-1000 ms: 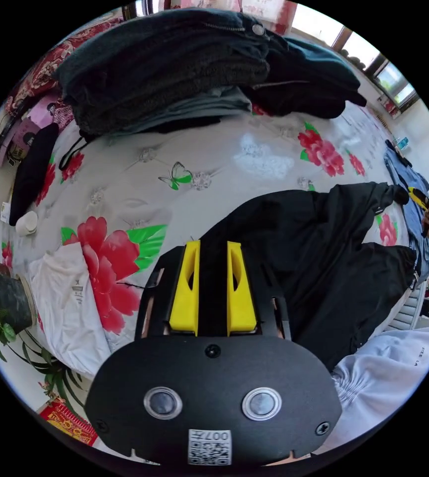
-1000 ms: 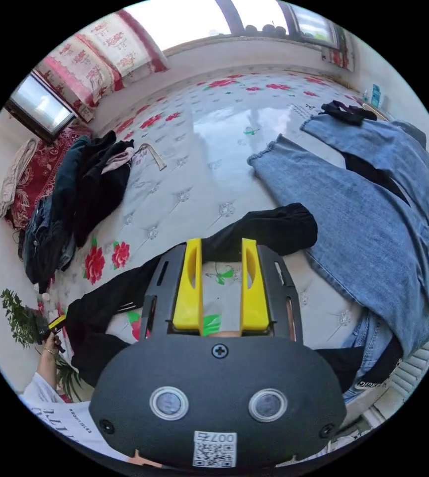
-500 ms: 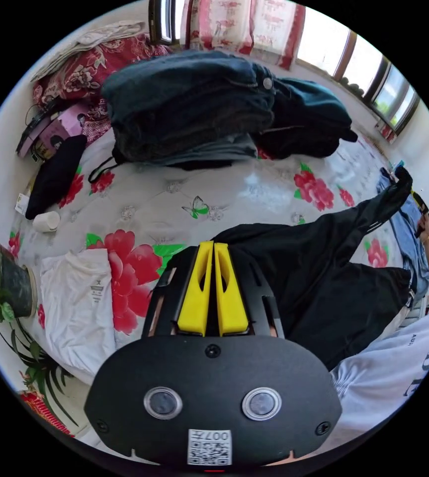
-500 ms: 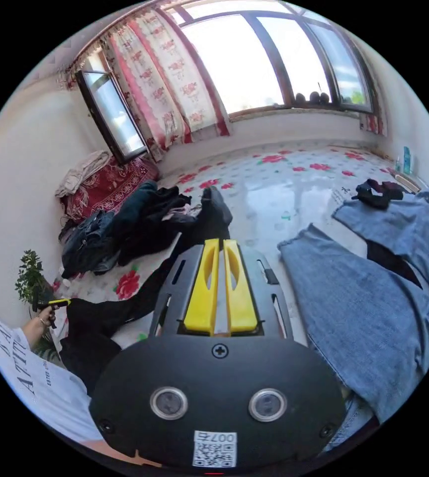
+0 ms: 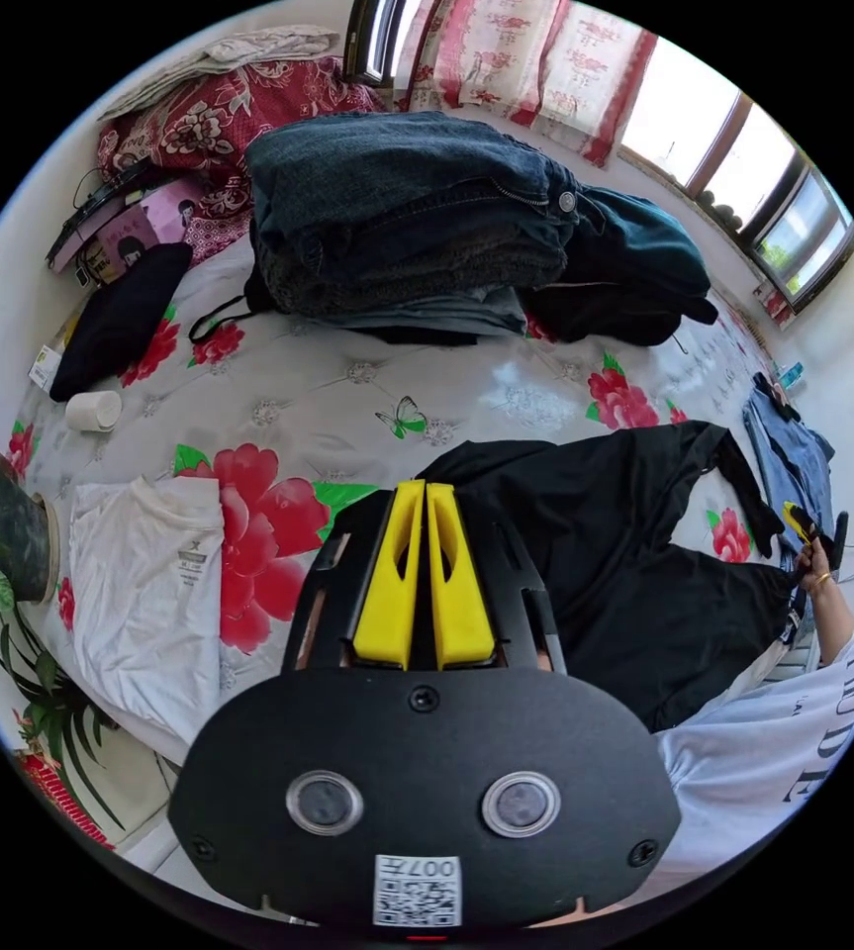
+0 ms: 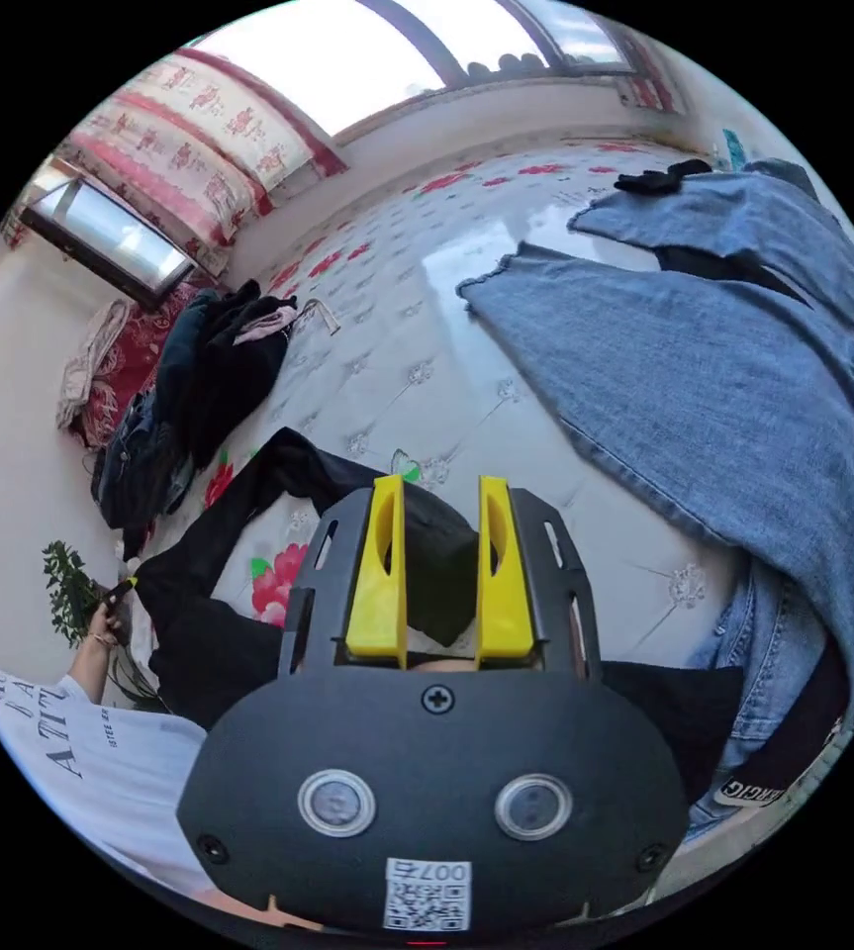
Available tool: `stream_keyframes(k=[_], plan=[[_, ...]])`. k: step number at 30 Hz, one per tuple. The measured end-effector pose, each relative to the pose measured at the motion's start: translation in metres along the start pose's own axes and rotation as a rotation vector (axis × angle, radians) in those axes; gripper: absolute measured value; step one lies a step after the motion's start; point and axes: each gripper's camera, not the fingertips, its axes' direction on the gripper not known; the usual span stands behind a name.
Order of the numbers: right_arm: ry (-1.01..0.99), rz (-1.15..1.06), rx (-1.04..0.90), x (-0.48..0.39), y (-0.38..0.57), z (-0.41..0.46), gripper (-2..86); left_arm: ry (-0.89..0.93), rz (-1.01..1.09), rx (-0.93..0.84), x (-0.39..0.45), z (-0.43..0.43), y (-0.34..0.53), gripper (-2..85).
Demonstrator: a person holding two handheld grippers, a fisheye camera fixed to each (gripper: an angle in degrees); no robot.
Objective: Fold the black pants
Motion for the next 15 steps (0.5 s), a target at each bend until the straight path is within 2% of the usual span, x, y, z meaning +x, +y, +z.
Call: stream_keyframes(k=[2, 5, 7, 9, 11, 14, 15], plan=[[0.06, -0.143, -0.15, -0.031, -0.01, 0.028, 8.3, 0.012, -0.016, -0.009, -0.006, 0.002, -0.001, -1.0], [0.187, -0.24, -0.393, -0.063, -0.015, 0.074, 5.0, 0.051, -0.063, -0.012, -0.019, 0.003, -0.002, -1.0], [0.275, -0.339, -0.361, -0.085, -0.022, 0.065, 2.2, 0.078, -0.094, -0.004, -0.027, -0.001, -0.002, -1.0], [0.304, -0.402, -0.278, -0.104, -0.036, 0.034, 1.0, 0.124, -0.098, 0.057, -0.036, -0.021, 0.001, -1.0], [0.345, -0.517, 0.03, -0.131, -0.038, -0.049, 0.4, 0.166, -0.104, 0.124, -0.045, -0.045, 0.007, -1.0], [0.366, -0.575, 0.336, -0.15, -0.018, -0.147, 0.1, 0.232, -0.094, 0.251, -0.06, -0.089, 0.027, -1.0], [0.367, -0.572, 0.375, -0.151, -0.012, -0.162, 0.1, 0.231, -0.107, 0.288, -0.066, -0.103, 0.038, -1.0]])
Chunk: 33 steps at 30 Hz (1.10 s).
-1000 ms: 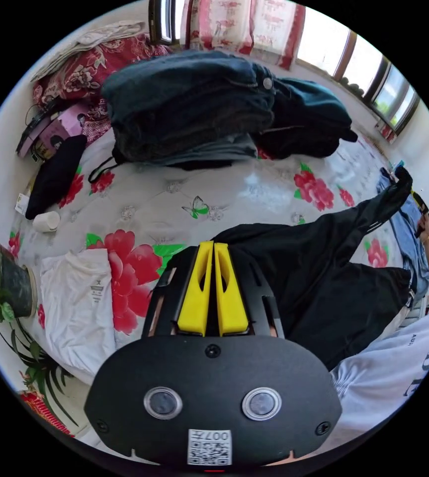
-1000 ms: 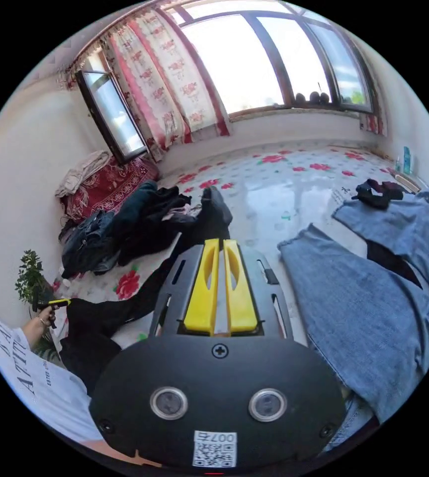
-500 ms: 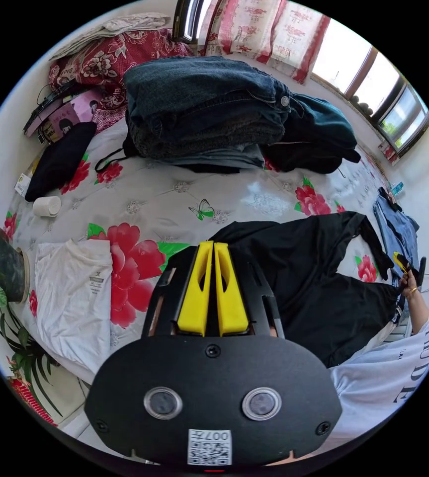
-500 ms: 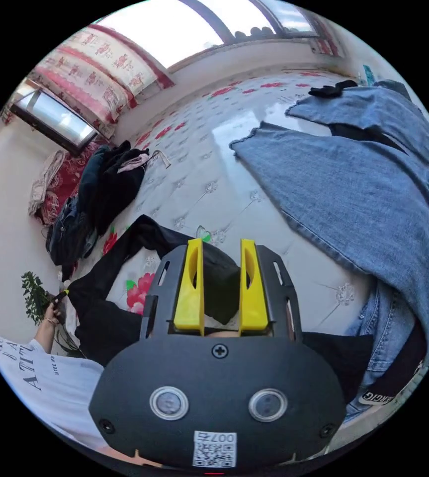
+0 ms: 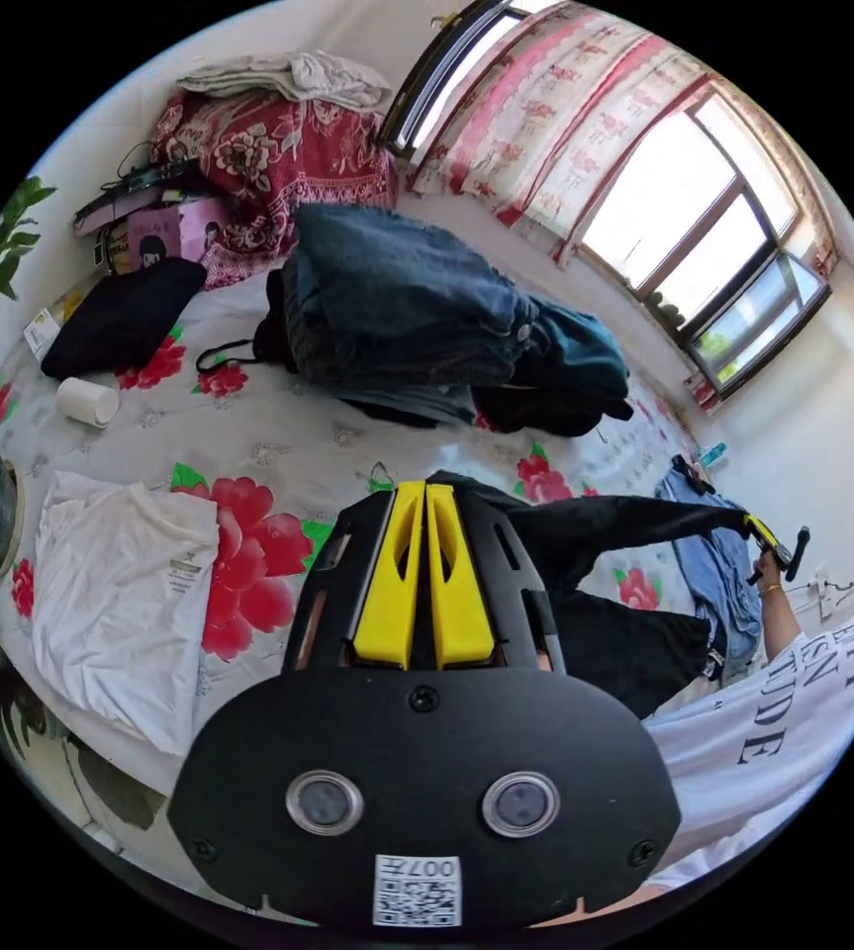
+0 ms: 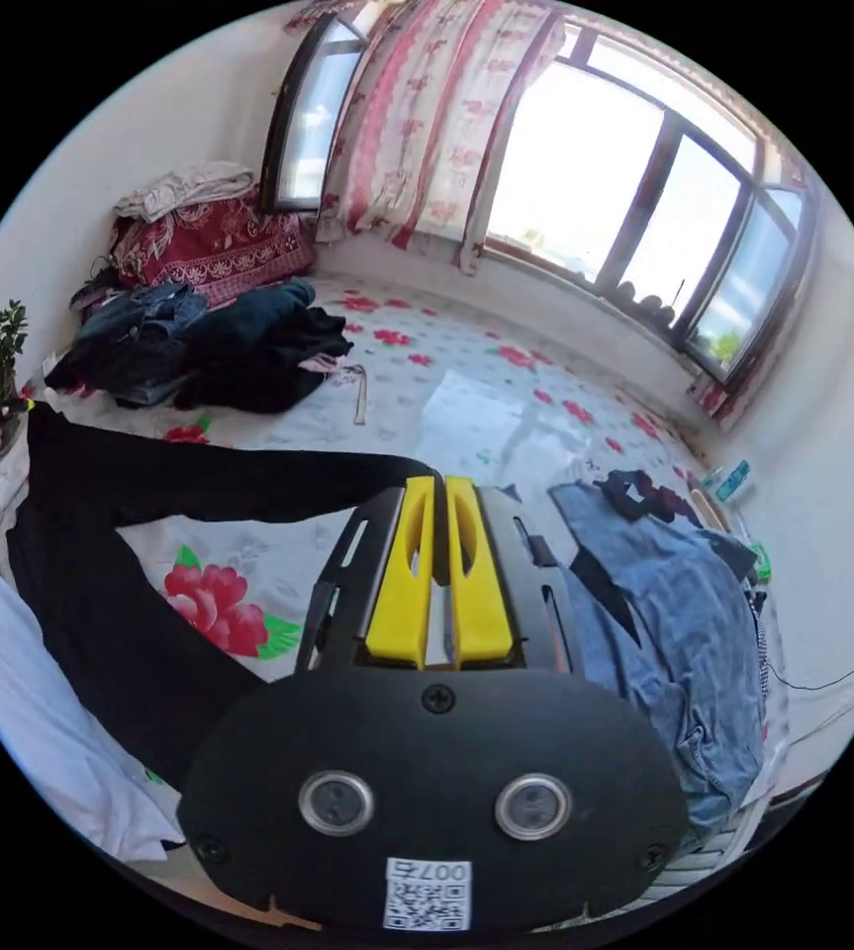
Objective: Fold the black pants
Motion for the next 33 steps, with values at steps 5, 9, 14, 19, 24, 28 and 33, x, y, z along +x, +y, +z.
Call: stream_keyframes(k=[5, 9, 14, 19, 24, 28, 33], plan=[[-0.018, 0.121, -0.05, 0.018, 0.051, -0.033, 0.0, 0.099, -0.136, 0.06, -0.036, -0.027, 0.023, -1.0], [-0.116, 0.186, -0.318, 0.021, 0.076, 0.02, -0.2, 0.187, -0.246, -0.007, -0.059, 0.006, 0.017, -1.0], [-0.16, 0.222, -0.22, 0.036, 0.018, 0.031, -0.2, 0.157, -0.204, -0.054, -0.039, 0.038, -0.035, -1.0], [-0.055, 0.136, 0.096, 0.053, -0.01, -0.028, 0.0, 0.099, -0.129, 0.034, -0.025, 0.033, -0.06, -0.8], [-0.002, 0.253, -0.054, 0.079, 0.014, 0.036, 1.2, 0.006, -0.25, -0.053, -0.043, 0.1, -0.066, 1.3], [-0.046, 0.451, -0.328, 0.102, 0.067, 0.101, 2.4, 0.002, -0.338, -0.101, -0.048, 0.125, -0.059, 6.8], [-0.183, 0.516, -0.302, 0.092, 0.13, 0.075, 3.6, -0.124, -0.233, -0.171, -0.03, 0.09, -0.008, 8.1]])
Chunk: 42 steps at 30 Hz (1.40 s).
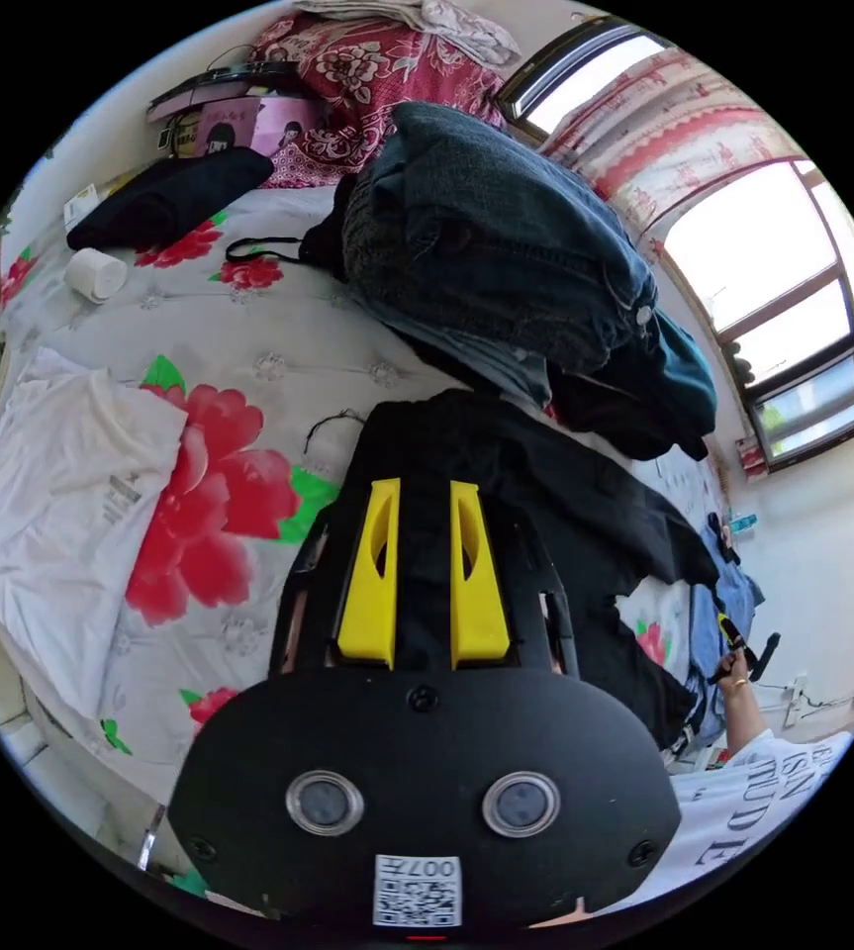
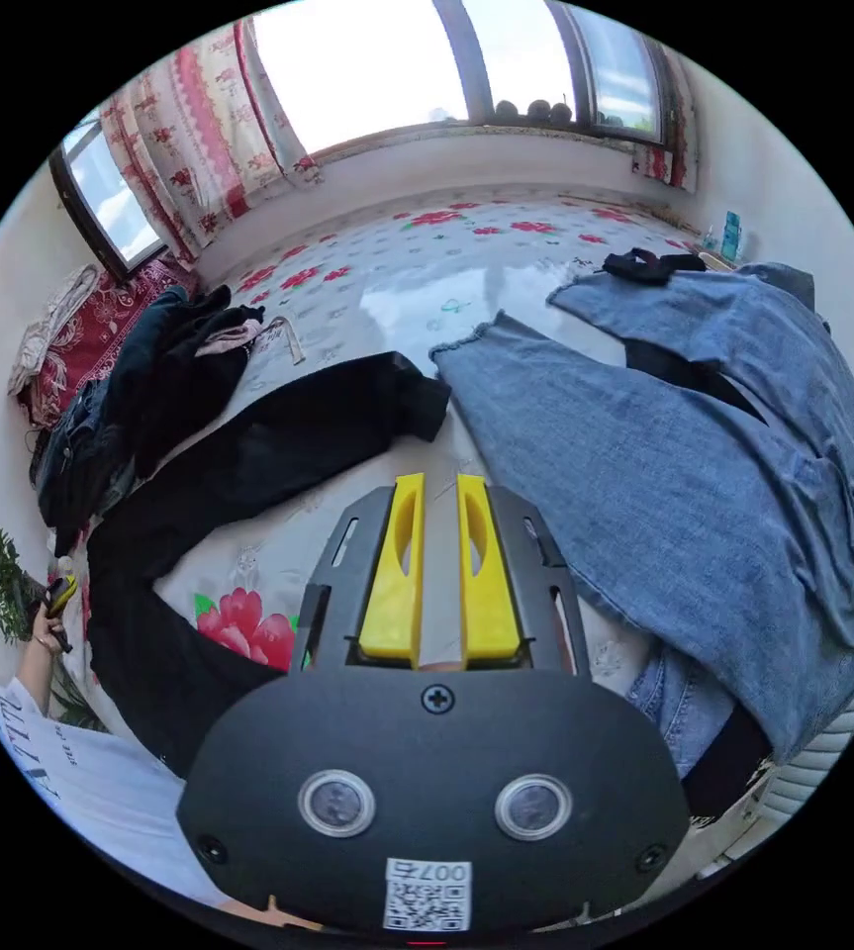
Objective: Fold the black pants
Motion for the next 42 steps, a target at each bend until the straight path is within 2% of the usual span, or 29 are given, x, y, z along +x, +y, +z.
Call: stream_keyframes(k=[5, 9, 14, 18, 21, 24, 28, 31, 34, 36, 42], plan=[[-0.031, -0.029, -0.056, 0.008, 0.105, -0.044, 4.5, -0.133, -0.024, -0.031, -0.018, -0.042, 0.093, 8.1], [-0.01, 0.064, -0.116, 0.037, 0.169, -0.075, 5.1, -0.158, -0.091, -0.049, -0.041, -0.069, 0.154, 9.1], [0.068, 0.305, -0.13, 0.108, 0.247, -0.113, 6.8, 0.038, -0.222, 0.005, -0.063, -0.062, 0.174, 10.8], [-0.004, 0.479, -0.114, 0.157, 0.284, -0.118, 8.1, 0.226, -0.412, 0.001, -0.085, -0.022, 0.156, 9.1], [-0.077, 0.581, -0.047, 0.184, 0.298, -0.115, 8.4, 0.204, -0.517, 0.046, -0.095, -0.012, 0.152, 4.3], [-0.143, 0.658, -0.002, 0.204, 0.298, -0.103, 7.7, 0.289, -0.603, 0.057, -0.106, -0.007, 0.158, 0.7], [-0.152, 0.737, -0.014, 0.218, 0.294, -0.097, 3.7, 0.297, -0.514, 0.082, -0.102, -0.022, 0.16, -0.7], [-0.224, 0.716, 0.04, 0.222, 0.3, -0.12, 1.1, 0.305, -0.411, 0.134, -0.099, -0.054, 0.167, -0.8], [-0.263, 0.61, 0.016, 0.208, 0.311, -0.141, 0.2, 0.216, -0.338, 0.145, -0.105, -0.09, 0.189, -0.8], [-0.219, 0.521, -0.048, 0.195, 0.319, -0.147, 0.2, 0.061, -0.306, 0.113, -0.111, -0.108, 0.211, -0.3], [-0.038, 0.374, -0.221, 0.176, 0.327, -0.16, 2.7, -0.052, -0.399, 0.066, -0.127, -0.126, 0.26, 4.4]])
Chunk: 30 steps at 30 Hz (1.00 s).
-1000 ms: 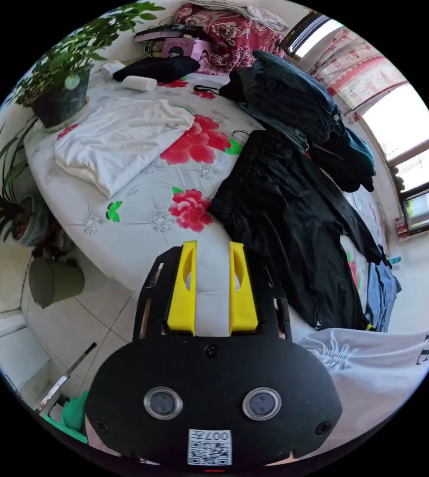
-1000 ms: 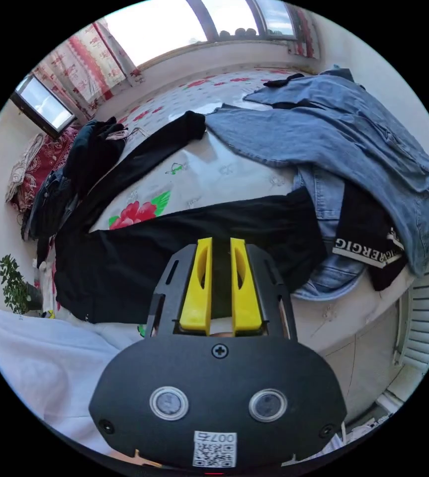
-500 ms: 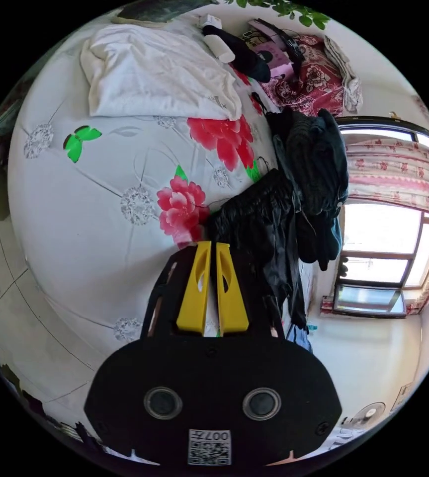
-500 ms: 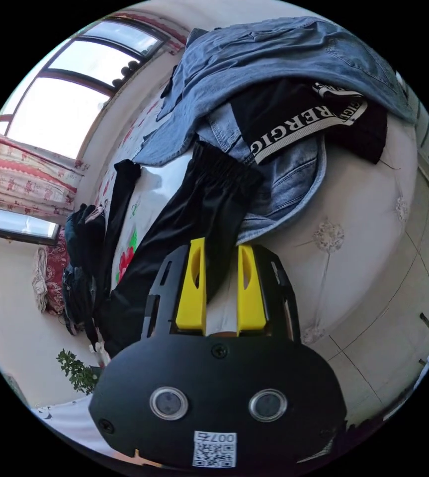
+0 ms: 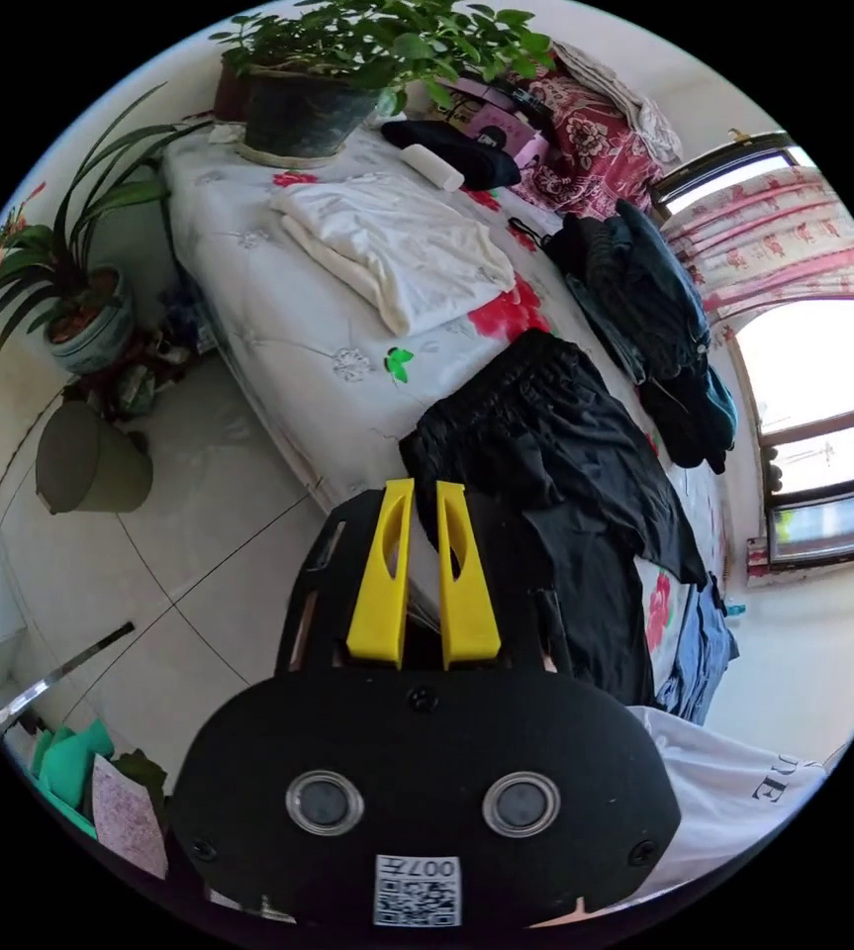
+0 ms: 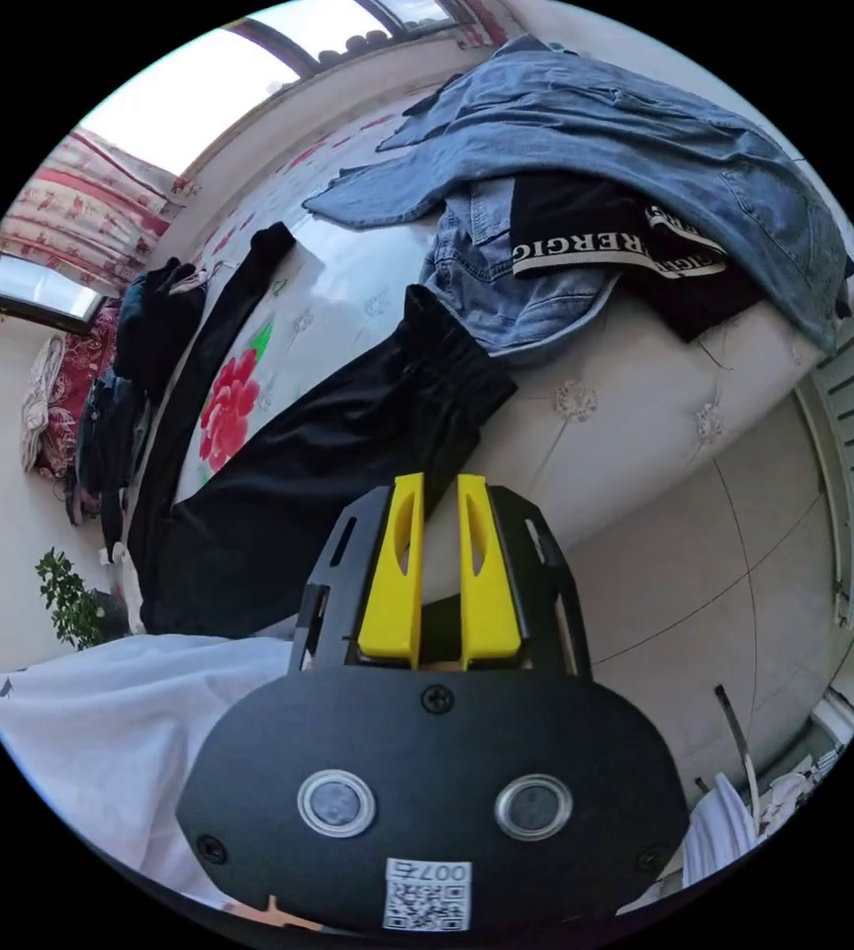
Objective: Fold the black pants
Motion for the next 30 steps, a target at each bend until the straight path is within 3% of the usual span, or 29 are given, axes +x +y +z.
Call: stream_keyframes(k=[5, 11, 20, 23, 25, 30], plan=[[0.017, -0.059, 0.181, -0.035, -0.053, -0.049, 4.6, -0.092, 0.097, 0.094, 0.028, -0.026, -0.005, 5.5], [-0.156, -0.198, 0.196, -0.158, -0.197, -0.009, 7.0, -0.054, 0.353, 0.037, 0.13, 0.036, -0.086, 8.3], [-0.018, -0.38, 0.035, -0.339, -0.408, 0.103, 9.1, -0.015, 0.605, -0.135, 0.249, 0.18, -0.173, 10.7], [0.078, -0.402, -0.035, -0.364, -0.442, 0.146, 8.9, -0.151, 0.681, -0.255, 0.261, 0.222, -0.169, 10.2], [0.09, -0.397, -0.088, -0.369, -0.455, 0.171, 8.4, -0.249, 0.771, -0.178, 0.269, 0.224, -0.157, 7.9], [0.081, -0.428, -0.161, -0.386, -0.456, 0.19, 3.9, -0.161, 0.7, -0.195, 0.262, 0.229, -0.152, -0.1]])
